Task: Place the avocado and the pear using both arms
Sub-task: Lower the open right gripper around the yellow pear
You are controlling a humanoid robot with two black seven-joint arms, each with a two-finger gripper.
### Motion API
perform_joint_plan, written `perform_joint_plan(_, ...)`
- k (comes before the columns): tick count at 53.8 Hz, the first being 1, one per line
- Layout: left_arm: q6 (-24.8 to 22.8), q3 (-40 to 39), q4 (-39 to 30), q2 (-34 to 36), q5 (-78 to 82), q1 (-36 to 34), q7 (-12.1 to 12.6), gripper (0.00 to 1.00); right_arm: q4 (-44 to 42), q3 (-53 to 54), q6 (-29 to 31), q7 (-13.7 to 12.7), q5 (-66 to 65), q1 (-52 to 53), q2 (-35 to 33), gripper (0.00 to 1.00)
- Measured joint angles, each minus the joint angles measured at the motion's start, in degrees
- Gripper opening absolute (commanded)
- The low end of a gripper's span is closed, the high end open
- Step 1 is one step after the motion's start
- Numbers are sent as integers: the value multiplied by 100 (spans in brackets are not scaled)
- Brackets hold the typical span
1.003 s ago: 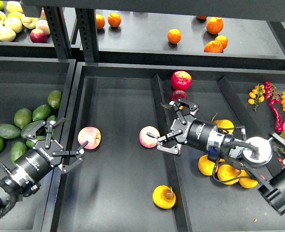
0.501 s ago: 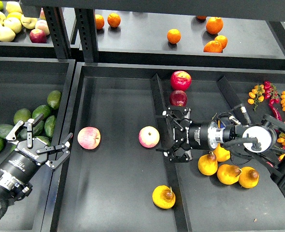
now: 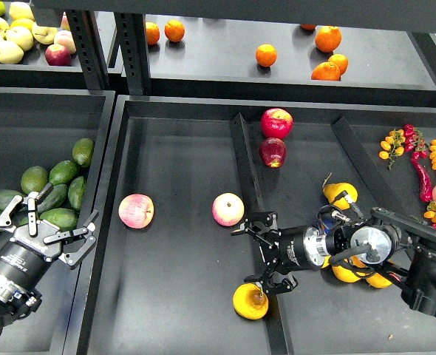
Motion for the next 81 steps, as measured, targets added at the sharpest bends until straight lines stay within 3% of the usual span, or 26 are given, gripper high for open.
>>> perform_joint_plan(11, 0, 42, 1, 0, -5, 107, 0, 99, -139, -345, -32, 0, -196, 4, 157, 93)
perform_joint_plan(56, -1, 127, 2, 0, -5, 230, 0, 99, -261, -578, -13, 0, -688, -327, 153, 93)
perform_joint_plan(81, -1, 152, 23, 0, -7, 243, 0, 99, -633, -573, -61, 0, -739, -405, 258, 72)
